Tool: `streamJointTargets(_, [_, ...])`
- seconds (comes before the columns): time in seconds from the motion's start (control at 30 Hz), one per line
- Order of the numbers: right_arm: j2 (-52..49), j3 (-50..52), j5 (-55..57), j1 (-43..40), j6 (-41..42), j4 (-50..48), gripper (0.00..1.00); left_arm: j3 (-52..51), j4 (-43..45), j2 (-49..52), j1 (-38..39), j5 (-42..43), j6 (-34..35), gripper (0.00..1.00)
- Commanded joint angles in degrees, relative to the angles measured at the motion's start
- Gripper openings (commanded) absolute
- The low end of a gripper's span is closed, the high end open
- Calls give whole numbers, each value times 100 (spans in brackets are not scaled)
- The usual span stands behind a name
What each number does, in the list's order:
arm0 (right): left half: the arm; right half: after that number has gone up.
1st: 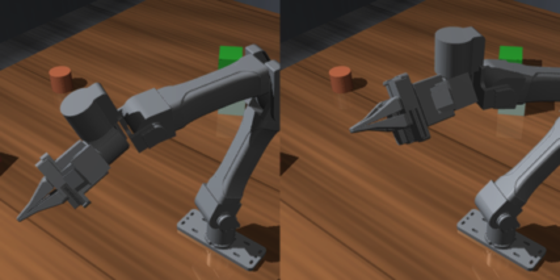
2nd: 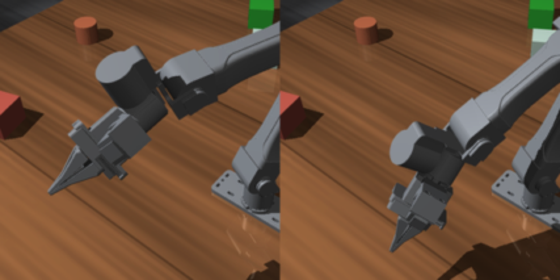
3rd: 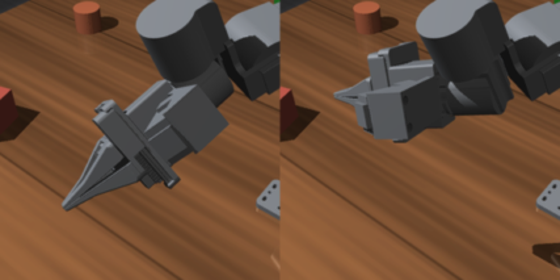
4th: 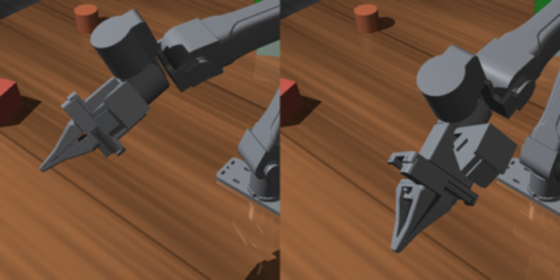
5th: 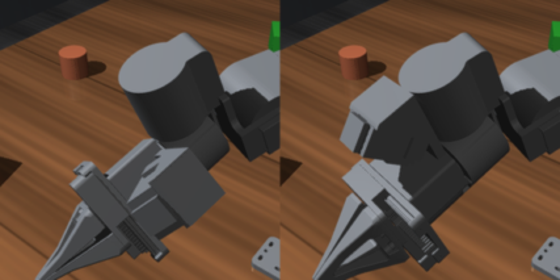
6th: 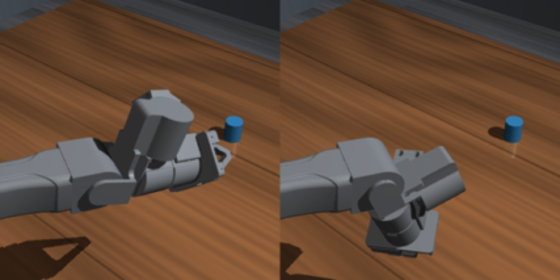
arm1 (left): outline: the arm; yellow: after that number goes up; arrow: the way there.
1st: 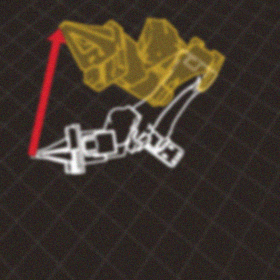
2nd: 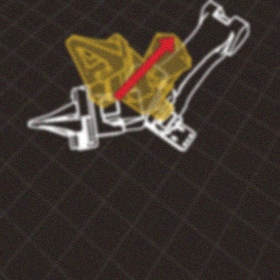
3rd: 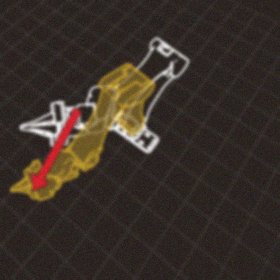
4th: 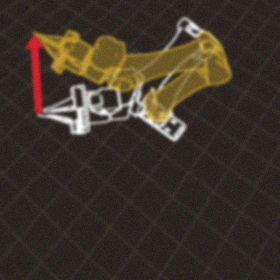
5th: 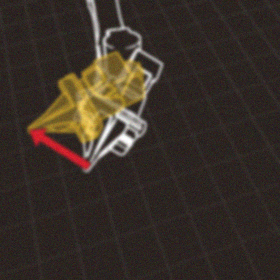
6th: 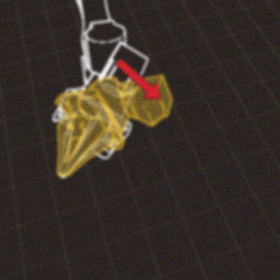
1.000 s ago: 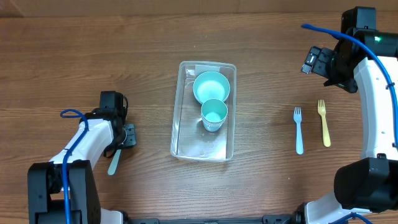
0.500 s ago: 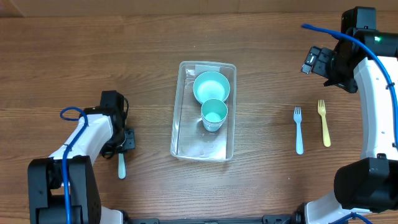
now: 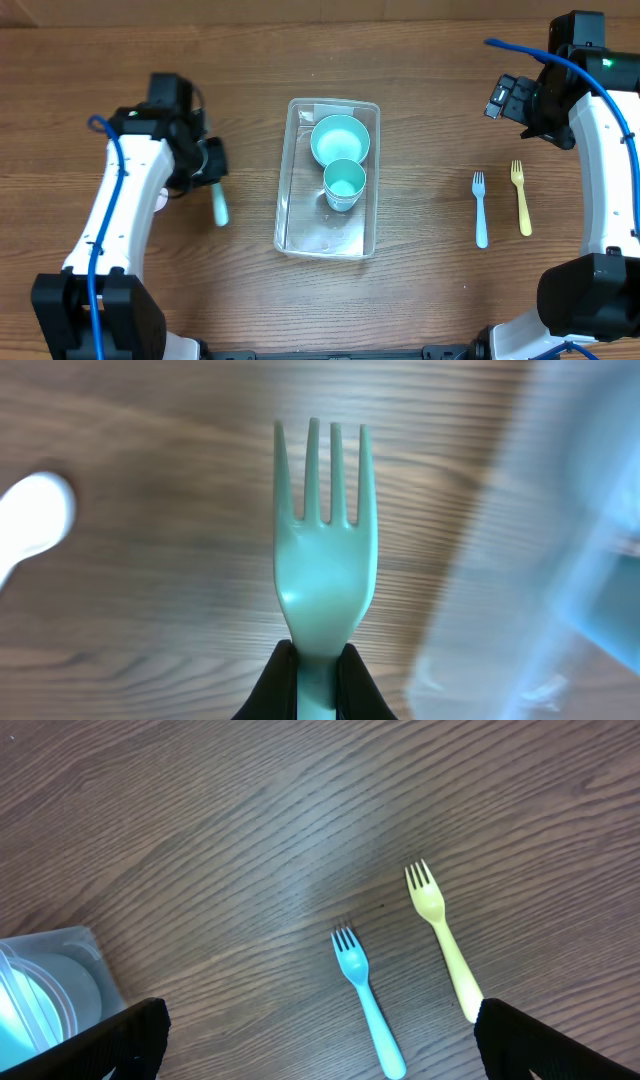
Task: Pack container
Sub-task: 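Carry the light-blue fork into the container and lay it down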
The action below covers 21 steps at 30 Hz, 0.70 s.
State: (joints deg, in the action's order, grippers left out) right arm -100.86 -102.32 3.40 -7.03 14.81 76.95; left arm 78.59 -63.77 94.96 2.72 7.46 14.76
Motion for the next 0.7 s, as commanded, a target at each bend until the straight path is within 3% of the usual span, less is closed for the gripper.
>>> streamJointTargets(0.0, [131,-120,39,-2,22,-31,100,560,-72,11,748,310,450,4])
streamJointTargets(0.23, [131,-120,37,-2,22,-28,100,789,208,17,1978,254,1115,4])
streamJointTargets(0.53, [131,-120,39,-2,22,-28,100,782,398,28,2500,-105,1272,12])
streamJointTargets(0.6, [131,-120,39,-2,22,-31,100,782,426,28,2500,-105,1272,17])
streamJointTargets(0.67, [131,-120,39,-2,22,-31,100,782,455,28,2498,-107,1270,38])
